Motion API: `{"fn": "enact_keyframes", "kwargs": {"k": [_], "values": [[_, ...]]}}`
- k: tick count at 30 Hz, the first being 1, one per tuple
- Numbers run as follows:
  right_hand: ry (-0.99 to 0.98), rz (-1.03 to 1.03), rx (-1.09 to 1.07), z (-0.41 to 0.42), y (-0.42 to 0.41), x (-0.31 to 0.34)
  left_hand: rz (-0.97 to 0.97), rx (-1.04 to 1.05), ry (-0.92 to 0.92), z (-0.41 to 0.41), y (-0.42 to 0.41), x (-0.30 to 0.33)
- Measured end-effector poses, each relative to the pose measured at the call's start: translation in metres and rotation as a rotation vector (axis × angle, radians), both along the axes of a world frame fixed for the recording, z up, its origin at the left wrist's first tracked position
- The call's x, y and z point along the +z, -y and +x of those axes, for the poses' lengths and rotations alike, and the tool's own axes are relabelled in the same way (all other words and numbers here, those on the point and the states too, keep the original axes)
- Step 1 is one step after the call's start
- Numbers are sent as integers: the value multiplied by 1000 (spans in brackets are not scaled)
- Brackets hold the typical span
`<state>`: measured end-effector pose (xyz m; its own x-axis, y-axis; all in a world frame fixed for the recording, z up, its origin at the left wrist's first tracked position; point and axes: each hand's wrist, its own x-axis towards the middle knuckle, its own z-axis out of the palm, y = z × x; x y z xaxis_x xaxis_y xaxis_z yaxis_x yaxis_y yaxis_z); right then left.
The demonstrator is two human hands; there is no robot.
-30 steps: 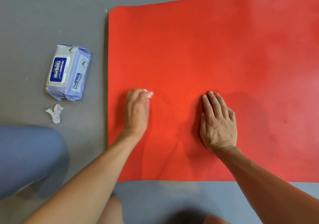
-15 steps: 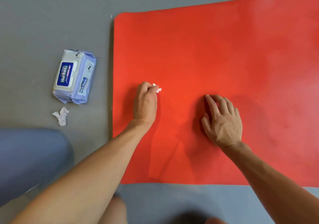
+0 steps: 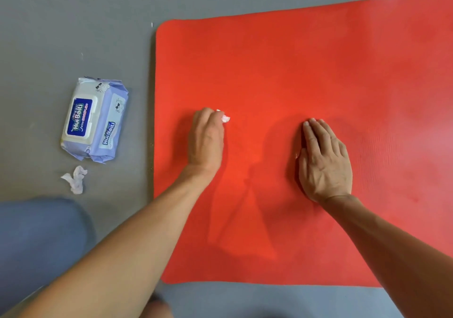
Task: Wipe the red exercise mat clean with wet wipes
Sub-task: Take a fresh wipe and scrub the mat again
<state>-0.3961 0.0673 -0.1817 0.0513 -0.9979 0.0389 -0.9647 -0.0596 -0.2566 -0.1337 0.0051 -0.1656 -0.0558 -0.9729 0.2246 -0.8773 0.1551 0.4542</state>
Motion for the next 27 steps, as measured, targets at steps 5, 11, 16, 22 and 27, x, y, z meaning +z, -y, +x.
{"fn": "enact_keyframes", "kwargs": {"k": [5, 11, 16, 22, 27], "values": [[17, -27, 8, -2, 1, -2, -11, -251, -154, -74, -44, -2], [7, -25, 12, -2, 0, -2, 10, -406, -113, -54, -63, -2], [-37, 23, 18, -1, 0, 0, 64, 154, -199, -38, -14, -4], [-99, 87, -43, 2, 1, 6, 21, -349, -173, -87, -71, 2], [-130, 80, -53, 2, 2, 9, 38, 118, -125, -16, -11, 1]]}}
